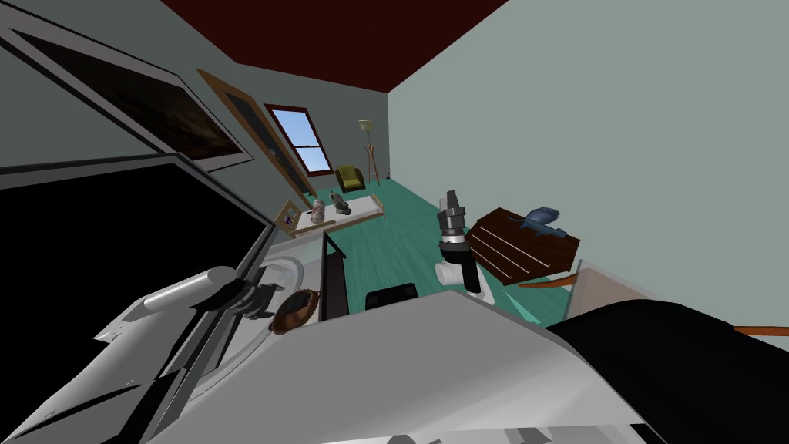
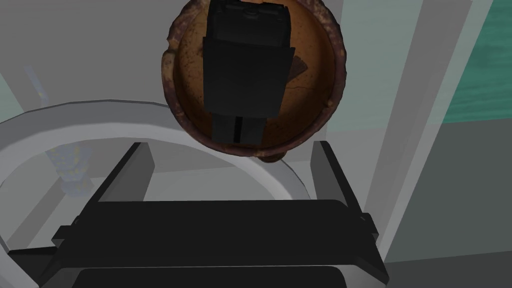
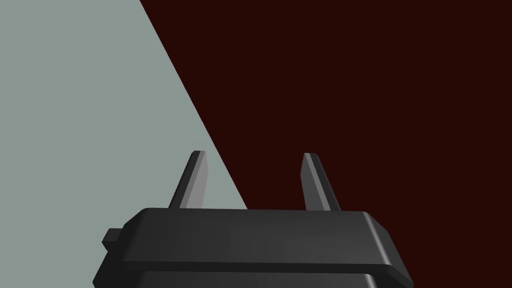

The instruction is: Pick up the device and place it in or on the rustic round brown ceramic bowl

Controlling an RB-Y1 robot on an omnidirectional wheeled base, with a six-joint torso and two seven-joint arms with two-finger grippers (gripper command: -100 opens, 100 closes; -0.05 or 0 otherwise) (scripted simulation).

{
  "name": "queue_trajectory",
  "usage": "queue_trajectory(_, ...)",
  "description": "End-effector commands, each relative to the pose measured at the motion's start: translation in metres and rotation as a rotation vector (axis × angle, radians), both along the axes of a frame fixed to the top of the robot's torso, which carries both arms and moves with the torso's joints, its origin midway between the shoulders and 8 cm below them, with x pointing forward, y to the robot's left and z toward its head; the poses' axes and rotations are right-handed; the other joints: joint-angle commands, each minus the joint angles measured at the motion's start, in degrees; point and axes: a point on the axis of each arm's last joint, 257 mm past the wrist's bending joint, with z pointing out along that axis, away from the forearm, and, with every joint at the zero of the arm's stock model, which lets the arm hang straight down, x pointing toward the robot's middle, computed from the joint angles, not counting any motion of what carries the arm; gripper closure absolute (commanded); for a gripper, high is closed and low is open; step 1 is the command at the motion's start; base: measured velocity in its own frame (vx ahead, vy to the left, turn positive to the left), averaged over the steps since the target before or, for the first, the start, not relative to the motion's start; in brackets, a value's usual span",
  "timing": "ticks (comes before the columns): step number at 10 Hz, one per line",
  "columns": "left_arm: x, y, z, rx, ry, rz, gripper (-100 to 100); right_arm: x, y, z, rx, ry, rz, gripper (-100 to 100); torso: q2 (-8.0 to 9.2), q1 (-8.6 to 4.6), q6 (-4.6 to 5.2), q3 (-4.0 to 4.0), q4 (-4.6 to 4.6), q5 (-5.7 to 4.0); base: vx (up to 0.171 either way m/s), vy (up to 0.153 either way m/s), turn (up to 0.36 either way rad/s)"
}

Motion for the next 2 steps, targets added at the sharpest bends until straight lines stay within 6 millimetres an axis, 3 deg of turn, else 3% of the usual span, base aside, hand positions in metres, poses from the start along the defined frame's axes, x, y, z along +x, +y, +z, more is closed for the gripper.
queue_trajectory(1,0.0,0.0,0.0,0.0,0.0,0.0,0,0.0,0.0,0.0,0.0,0.0,0.0,0,0.0,0.0,0.0,0.0,0.0,0.0,0.0,0.0,0.0)
queue_trajectory(2,0.0,0.0,0.0,0.0,0.0,0.0,0,0.0,0.0,0.0,0.0,0.0,0.0,0,0.0,0.0,0.0,0.0,0.0,0.0,0.0,0.0,0.0)
